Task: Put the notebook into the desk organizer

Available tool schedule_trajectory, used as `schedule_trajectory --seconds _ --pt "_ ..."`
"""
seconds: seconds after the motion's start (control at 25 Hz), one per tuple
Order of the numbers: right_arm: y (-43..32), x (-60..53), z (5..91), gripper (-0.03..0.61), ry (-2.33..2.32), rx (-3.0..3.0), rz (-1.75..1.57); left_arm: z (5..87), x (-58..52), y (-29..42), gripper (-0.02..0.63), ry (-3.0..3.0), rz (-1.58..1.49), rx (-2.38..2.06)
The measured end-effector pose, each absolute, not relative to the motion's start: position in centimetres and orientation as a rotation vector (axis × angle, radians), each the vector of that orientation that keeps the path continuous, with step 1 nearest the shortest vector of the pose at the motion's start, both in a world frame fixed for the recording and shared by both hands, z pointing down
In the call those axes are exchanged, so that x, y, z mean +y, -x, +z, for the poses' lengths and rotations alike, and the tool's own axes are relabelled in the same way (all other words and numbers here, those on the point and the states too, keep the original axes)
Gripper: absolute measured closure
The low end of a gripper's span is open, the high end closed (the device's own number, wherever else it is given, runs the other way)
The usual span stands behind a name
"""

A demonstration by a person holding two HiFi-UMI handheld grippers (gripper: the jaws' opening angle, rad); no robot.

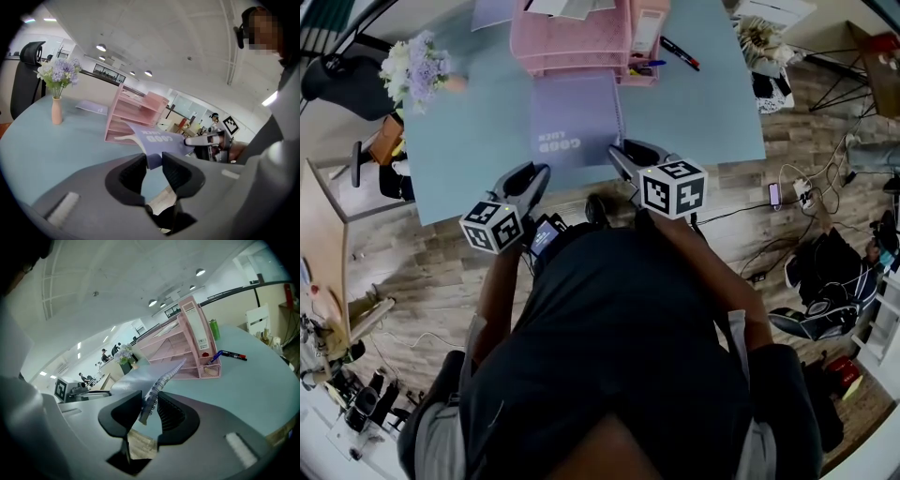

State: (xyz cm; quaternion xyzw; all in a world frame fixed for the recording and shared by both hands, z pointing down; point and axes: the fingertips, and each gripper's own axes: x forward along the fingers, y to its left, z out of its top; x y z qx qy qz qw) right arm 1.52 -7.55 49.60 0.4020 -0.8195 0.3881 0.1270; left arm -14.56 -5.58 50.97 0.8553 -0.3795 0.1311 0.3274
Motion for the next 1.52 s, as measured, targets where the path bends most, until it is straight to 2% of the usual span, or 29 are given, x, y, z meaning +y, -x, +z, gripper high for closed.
schedule_trajectory --seconds 0.52,1.52 --pt "-2.1 -10.5 50.5 0.474 -1.222 -2.385 1.096 52.4 -9.0 14.1 0.446 -2.248 0.355 -0.996" --pt "-1.5 -13.2 46.5 0.468 -1.269 -2.535 0.825 48.6 -12.5 14.5 0.445 -2.387 0.301 -1.078"
